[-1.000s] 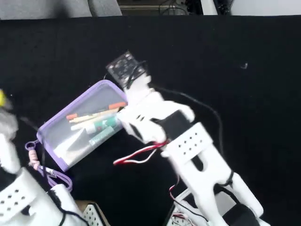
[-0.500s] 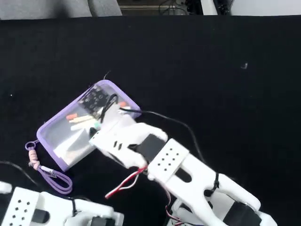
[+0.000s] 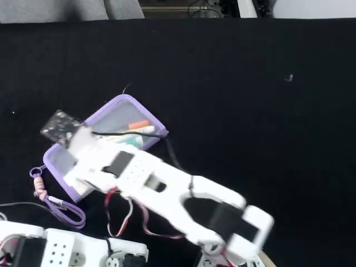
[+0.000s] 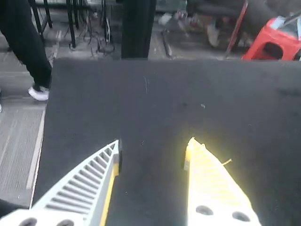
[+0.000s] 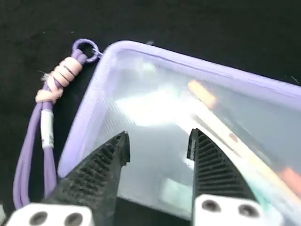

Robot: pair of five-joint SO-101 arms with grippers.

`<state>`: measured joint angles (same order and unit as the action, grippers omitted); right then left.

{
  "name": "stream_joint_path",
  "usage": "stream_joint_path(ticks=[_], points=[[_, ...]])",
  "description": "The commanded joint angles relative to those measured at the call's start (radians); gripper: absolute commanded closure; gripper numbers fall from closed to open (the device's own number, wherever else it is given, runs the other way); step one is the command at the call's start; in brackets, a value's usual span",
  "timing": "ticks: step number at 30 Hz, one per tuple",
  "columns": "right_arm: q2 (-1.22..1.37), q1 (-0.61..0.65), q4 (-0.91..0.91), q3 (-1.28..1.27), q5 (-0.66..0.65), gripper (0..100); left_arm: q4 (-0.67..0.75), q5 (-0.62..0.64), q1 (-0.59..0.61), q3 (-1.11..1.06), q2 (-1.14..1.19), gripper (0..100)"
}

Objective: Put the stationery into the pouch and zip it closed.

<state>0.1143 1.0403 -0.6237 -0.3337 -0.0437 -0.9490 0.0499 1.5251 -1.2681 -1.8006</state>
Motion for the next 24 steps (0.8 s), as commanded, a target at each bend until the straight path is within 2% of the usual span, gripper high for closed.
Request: stream_joint_path(ticks=[1,16,24], points=[[0.116,0.041,-0.043,0.229,0.005,79.3,-0.025,0.009,0.007,-0.012,-0.029,77],[0.693,0.126,-0.41,1.04,-0.003,79.3,-0.025,0.006,0.008,-0.125,-0.02,77],[0.934,0.074,-0.647,1.385,-0.003,79.3,-0.026,0.006,0.01,-0.125,-0.02,77]])
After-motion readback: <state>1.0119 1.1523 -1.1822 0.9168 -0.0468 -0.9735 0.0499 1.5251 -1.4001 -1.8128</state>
